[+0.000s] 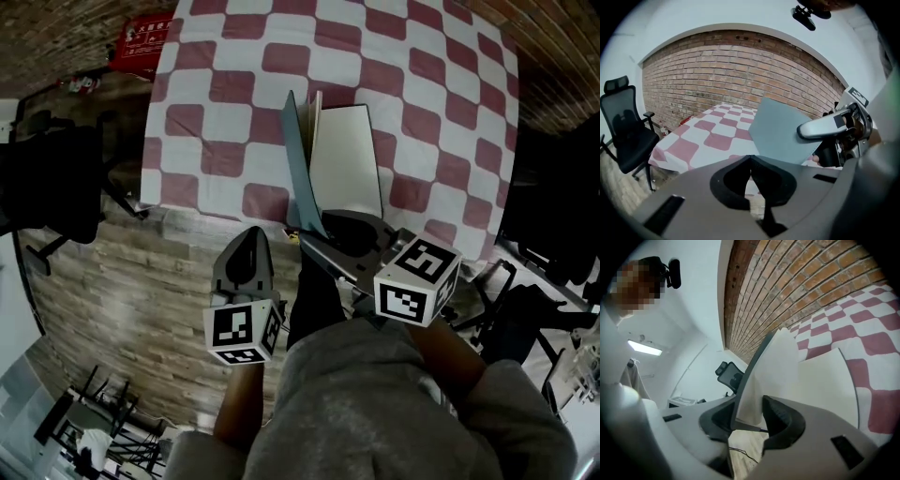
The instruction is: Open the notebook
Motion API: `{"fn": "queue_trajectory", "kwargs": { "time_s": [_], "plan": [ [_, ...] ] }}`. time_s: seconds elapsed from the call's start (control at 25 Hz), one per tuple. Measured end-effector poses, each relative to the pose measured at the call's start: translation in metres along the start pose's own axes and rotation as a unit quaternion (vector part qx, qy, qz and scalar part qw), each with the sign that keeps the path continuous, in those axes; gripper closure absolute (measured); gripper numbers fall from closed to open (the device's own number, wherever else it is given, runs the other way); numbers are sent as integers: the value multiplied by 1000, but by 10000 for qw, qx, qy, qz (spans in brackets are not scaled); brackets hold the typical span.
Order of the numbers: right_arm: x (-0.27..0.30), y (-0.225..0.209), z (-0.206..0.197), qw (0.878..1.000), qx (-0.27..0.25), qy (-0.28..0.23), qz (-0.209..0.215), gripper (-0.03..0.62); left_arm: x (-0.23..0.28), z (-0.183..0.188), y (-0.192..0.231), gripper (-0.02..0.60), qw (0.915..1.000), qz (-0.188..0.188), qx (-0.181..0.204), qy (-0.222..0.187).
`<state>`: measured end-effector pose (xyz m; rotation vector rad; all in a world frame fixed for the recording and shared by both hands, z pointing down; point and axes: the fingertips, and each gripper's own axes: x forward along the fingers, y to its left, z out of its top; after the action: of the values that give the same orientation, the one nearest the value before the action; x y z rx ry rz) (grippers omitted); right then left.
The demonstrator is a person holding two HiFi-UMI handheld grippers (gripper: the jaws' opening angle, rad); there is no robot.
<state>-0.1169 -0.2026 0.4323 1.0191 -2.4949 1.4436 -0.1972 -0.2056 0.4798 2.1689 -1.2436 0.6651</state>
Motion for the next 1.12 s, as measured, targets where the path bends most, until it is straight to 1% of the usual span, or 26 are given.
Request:
{"fn": "queue_trajectory", "kwargs": {
  "time_s": [0.2, 0.32, 0.4, 0.48, 0.6, 0.76, 0.88, 1.0, 1.12],
  "plan": [
    [36, 18, -5, 9993, -184, 243, 236, 442, -21, 6, 33, 571, 9992, 337, -122, -159],
    [59, 22, -13, 9987, -237, 333, 311, 437, -31, 3, 51, 571, 9987, 457, -160, -156],
    [75, 22, -20, 9984, -297, 391, 289, 433, -37, 0, 62, 571, 9982, 545, -187, -139],
    [91, 19, -29, 9979, -380, 484, 201, 428, -41, -4, 74, 571, 9977, 632, -214, -112],
    [111, 9, -43, 9968, -331, 727, -11, 418, -46, -7, 88, 571, 9972, 705, -253, -63],
    [131, -3, -55, 9930, -361, 1027, -461, 416, -46, -9, 97, 571, 9975, 672, -218, 7],
    [134, -3, -56, 9909, -444, 1048, -716, 414, -44, -7, 98, 571, 9980, 611, -186, 6],
    [131, 3, -56, 9908, -531, 957, -792, 410, -42, -4, 98, 571, 9984, 559, -113, 0],
    [131, 11, -57, 9879, -815, 961, -908, 391, -43, 2, 97, 571, 9985, 539, -62, -43]
  ]
}}
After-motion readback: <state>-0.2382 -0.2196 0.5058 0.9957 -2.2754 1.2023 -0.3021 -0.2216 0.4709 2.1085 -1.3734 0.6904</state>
